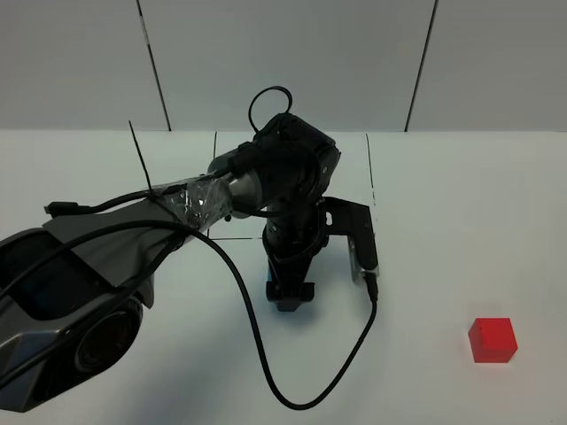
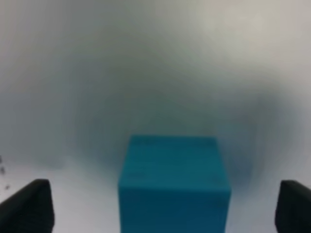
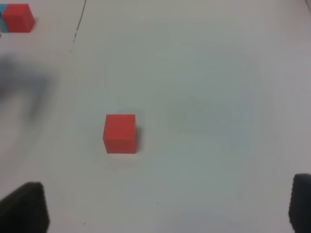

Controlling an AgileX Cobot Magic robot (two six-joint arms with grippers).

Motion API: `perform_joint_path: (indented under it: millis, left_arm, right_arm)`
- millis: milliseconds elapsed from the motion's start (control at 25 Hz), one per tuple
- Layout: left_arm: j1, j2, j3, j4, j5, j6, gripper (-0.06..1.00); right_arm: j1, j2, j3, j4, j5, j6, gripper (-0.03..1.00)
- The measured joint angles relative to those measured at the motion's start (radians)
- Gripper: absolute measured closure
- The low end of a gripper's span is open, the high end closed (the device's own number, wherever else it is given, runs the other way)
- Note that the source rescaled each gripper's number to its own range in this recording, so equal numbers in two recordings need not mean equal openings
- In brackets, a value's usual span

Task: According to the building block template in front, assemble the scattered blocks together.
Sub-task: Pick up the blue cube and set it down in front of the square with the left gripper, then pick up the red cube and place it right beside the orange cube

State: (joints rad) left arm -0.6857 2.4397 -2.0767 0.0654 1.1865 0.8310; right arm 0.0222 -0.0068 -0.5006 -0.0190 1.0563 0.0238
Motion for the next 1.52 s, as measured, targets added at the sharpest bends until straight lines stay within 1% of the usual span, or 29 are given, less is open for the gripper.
perform_joint_path:
  millis: [80, 200, 360, 440, 480, 560, 600, 720, 800, 840, 1000, 1120, 1200, 1320, 1400, 1520]
  left_arm:
    - [0.000, -0.018, -0.026, 0.000, 0.004, -0.002, -0.05]
    - [0.000, -0.064, -0.034, -0.001, 0.005, -0.038, -0.05]
    - [0.024, -0.143, -0.034, -0.008, 0.006, -0.184, -0.04]
    - [0.065, -0.179, -0.034, -0.014, 0.006, -0.276, -0.03]
    - [0.099, -0.200, -0.033, -0.014, 0.006, -0.321, -0.03]
    - [0.185, -0.244, -0.011, -0.014, 0.006, -0.426, -0.01]
    - [0.225, -0.274, 0.013, -0.014, 0.006, -0.463, 0.00]
    - [0.385, -0.369, 0.147, -0.013, 0.006, -0.507, 0.03]
    - [0.491, -0.442, 0.273, -0.020, 0.006, -0.514, 0.04]
    - [0.550, -0.473, 0.340, -0.037, 0.005, -0.516, 0.05]
    - [0.763, -0.639, 0.585, -0.159, 0.000, -0.517, 0.06]
    - [0.861, -0.816, 0.767, -0.224, -0.062, -0.508, 0.08]
    - [0.882, -0.945, 0.864, -0.243, -0.117, -0.502, 0.08]
    - [0.879, -1.164, 0.997, -0.283, -0.171, -0.501, 0.09]
    - [0.864, -1.312, 1.078, -0.309, -0.183, -0.501, 0.09]
    - [0.827, -1.517, 1.185, -0.317, -0.203, -0.505, 0.10]
  right_arm:
    - [0.000, 0.000, 0.000, 0.000, 0.000, 0.000, -0.03]
    - [0.000, 0.000, 0.000, 0.000, 0.000, 0.000, -0.03]
    - [0.000, 0.000, 0.000, 0.000, 0.000, 0.000, -0.03]
    - [0.000, 0.000, 0.000, 0.000, 0.000, 0.000, -0.03]
    - [0.000, 0.000, 0.000, 0.000, 0.000, 0.000, -0.03]
    - [0.000, 0.000, 0.000, 0.000, 0.000, 0.000, -0.03]
    - [0.000, 0.000, 0.000, 0.000, 0.000, 0.000, -0.03]
    - [0.000, 0.000, 0.000, 0.000, 0.000, 0.000, -0.03]
    - [0.000, 0.000, 0.000, 0.000, 0.000, 0.000, -0.03]
    - [0.000, 0.000, 0.000, 0.000, 0.000, 0.000, -0.03]
    - [0.000, 0.000, 0.000, 0.000, 0.000, 0.000, -0.03]
    - [0.000, 0.000, 0.000, 0.000, 0.000, 0.000, -0.03]
    - [0.000, 0.000, 0.000, 0.000, 0.000, 0.000, -0.03]
    - [0.000, 0.000, 0.000, 0.000, 0.000, 0.000, -0.03]
    - [0.000, 0.000, 0.000, 0.000, 0.000, 0.000, -0.03]
    - [0.000, 0.000, 0.000, 0.000, 0.000, 0.000, -0.03]
